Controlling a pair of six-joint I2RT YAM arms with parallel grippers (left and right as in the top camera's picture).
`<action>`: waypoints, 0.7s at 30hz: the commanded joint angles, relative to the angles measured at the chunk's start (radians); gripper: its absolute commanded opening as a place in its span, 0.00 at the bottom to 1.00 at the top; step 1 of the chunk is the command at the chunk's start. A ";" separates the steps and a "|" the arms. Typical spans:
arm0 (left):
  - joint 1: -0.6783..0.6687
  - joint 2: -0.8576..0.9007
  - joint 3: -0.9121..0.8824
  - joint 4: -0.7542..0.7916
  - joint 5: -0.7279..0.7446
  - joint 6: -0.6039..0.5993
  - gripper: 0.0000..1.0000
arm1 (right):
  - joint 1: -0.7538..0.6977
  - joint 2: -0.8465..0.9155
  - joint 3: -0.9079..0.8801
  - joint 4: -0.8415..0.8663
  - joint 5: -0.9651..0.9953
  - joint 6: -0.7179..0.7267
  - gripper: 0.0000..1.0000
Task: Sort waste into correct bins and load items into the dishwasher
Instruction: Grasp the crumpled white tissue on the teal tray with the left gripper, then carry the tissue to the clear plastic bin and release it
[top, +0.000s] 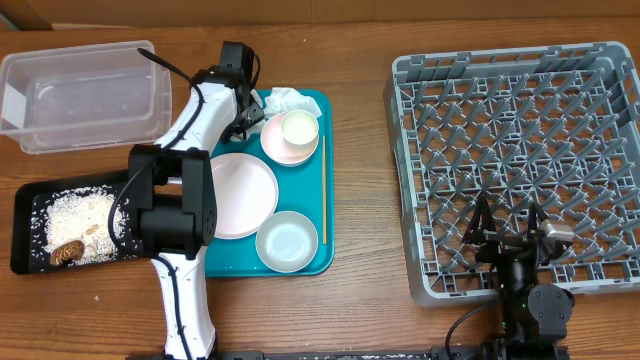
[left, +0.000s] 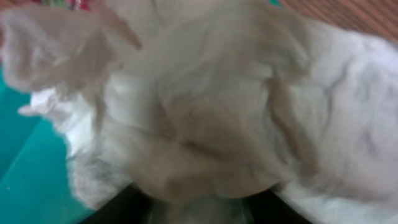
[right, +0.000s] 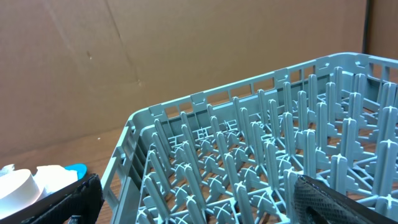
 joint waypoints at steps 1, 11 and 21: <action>-0.003 0.009 0.024 -0.013 -0.002 0.000 0.24 | -0.002 -0.010 -0.011 0.007 -0.002 -0.004 1.00; -0.003 -0.159 0.040 -0.135 0.049 0.001 0.04 | -0.002 -0.010 -0.011 0.007 -0.002 -0.004 1.00; 0.000 -0.408 0.040 -0.182 0.063 0.000 0.04 | -0.002 -0.010 -0.011 0.007 -0.002 -0.004 1.00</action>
